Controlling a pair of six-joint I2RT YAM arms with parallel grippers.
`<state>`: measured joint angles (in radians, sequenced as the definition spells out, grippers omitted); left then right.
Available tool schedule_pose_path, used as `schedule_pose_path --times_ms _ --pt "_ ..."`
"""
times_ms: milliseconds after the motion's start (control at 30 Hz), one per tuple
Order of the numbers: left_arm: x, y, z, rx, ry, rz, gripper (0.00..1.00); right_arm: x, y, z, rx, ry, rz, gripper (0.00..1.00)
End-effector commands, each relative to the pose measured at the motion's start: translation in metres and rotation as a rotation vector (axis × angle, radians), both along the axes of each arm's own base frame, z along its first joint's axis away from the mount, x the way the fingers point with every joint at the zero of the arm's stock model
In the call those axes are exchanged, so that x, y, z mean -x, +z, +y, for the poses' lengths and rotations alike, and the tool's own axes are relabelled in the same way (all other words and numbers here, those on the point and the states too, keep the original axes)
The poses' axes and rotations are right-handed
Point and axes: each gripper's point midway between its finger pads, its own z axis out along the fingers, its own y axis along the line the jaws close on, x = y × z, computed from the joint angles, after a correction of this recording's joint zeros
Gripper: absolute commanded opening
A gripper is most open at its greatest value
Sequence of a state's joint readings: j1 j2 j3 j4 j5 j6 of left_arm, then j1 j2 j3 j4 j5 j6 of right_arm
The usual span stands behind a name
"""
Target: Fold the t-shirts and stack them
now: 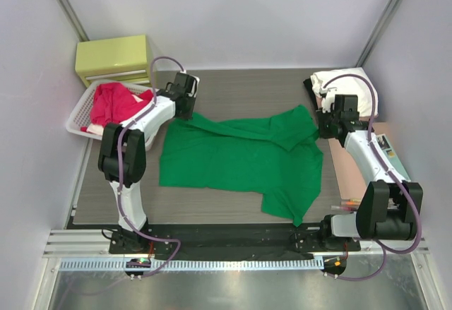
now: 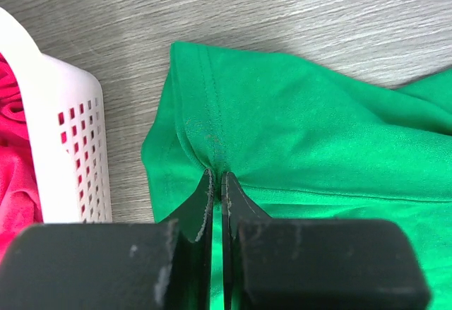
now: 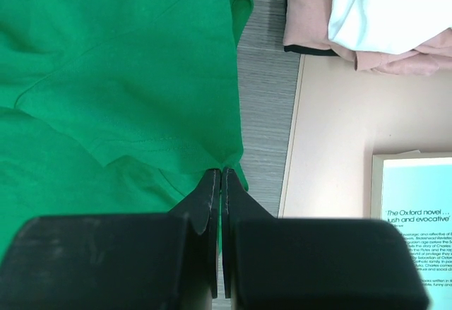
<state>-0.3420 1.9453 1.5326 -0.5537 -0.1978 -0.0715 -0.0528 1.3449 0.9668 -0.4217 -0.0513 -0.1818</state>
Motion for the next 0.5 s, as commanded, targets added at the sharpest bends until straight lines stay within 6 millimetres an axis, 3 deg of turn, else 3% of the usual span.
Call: schedule_pose_path --times_ms 0,300,467 --pt "0.000 0.018 0.002 0.009 -0.003 -0.039 0.00 -0.001 0.030 0.003 0.002 0.019 -0.069 0.01" --pt "0.017 0.026 0.009 0.000 -0.008 -0.023 0.00 0.026 0.043 0.012 -0.020 0.070 -0.014 0.01" --pt "0.027 0.026 0.010 0.007 -0.019 -0.012 0.00 0.038 0.036 0.015 -0.024 0.100 0.025 0.01"
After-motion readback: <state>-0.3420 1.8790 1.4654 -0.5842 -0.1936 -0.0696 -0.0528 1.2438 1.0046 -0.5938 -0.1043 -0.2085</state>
